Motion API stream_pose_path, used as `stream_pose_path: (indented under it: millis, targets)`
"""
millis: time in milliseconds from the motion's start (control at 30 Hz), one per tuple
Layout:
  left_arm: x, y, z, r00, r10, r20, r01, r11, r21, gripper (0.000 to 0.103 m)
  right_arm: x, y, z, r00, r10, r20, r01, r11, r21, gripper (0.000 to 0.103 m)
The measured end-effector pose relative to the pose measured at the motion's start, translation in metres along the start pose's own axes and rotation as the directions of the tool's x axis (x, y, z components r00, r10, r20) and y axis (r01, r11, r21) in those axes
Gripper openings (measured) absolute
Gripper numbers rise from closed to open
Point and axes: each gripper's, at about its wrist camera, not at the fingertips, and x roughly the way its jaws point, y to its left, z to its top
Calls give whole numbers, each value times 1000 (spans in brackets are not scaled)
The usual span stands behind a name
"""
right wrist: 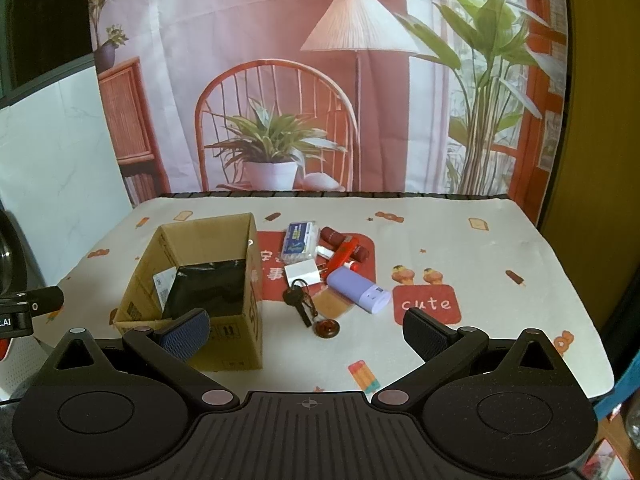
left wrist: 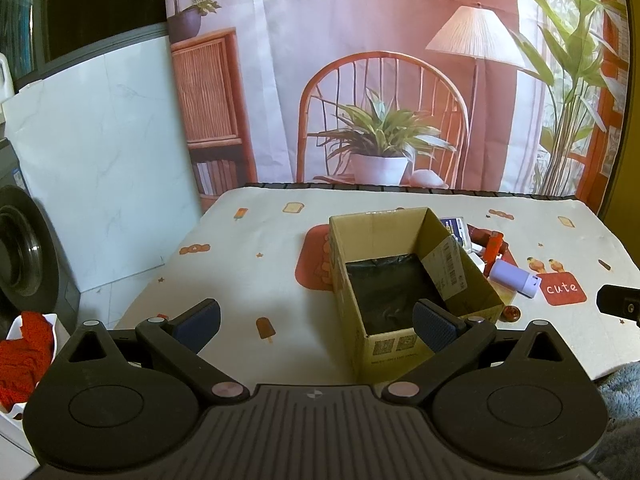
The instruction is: Organize rigid objects
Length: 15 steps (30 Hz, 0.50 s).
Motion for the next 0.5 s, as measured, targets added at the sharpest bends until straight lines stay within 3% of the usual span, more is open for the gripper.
stream_pose_path:
  millis: [500]
  targets:
    - [0, 0, 0, 1000, 0, -1, 0, 1000, -1, 103, 1, -1, 0, 1000, 0, -1, 0, 1000, 1, 103]
